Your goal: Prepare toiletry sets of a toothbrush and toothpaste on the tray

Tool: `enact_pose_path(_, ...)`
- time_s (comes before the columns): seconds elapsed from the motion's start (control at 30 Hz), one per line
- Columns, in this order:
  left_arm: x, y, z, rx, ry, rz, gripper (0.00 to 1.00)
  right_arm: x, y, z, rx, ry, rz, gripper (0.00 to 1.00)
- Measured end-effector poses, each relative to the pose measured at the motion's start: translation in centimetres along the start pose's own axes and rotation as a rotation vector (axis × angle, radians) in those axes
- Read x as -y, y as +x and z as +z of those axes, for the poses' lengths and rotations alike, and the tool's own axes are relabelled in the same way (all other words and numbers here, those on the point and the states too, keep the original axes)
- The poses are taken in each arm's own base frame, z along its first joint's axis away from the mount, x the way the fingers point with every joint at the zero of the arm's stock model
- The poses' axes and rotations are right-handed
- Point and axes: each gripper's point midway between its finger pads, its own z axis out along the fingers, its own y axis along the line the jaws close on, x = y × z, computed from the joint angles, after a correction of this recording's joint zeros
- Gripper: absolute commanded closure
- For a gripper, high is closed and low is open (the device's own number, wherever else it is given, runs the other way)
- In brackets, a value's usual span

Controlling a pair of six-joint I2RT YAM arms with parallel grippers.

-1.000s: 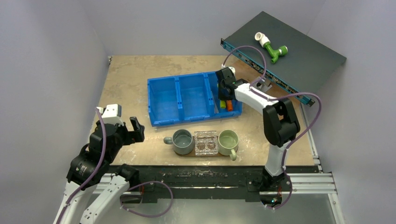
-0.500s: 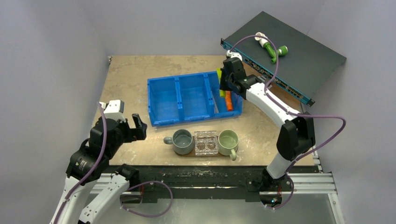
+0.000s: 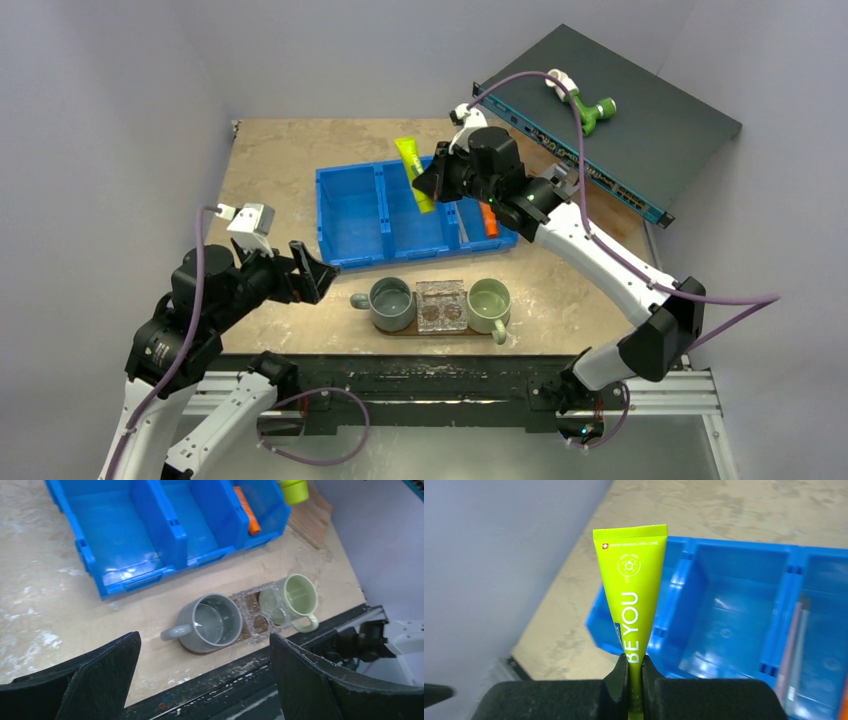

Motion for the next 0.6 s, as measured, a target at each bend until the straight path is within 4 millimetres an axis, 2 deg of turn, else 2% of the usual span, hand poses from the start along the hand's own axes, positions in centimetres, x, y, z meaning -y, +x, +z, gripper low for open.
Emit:
enact_pose_path(0.27,3.9,-0.3,-0.5,-0.016,0.195,-0.061,0.0,-8.8,-2.0,-2.9,0.09,-0.28,0.08,1.0)
enact_pose_path(0.33,4.8,-0.6,-0.7,-0.011,0.241,-0.079,0.0,-10.4,-2.1,-3.5,0.103,-0.337,0.102,1.0)
enact_pose_path(0.6,8.5,-2.8,-2.0,0.041,0.424,-0.157,0.03,-16.2,-0.5,-5.1,0.094,-0.542,0.21,1.0)
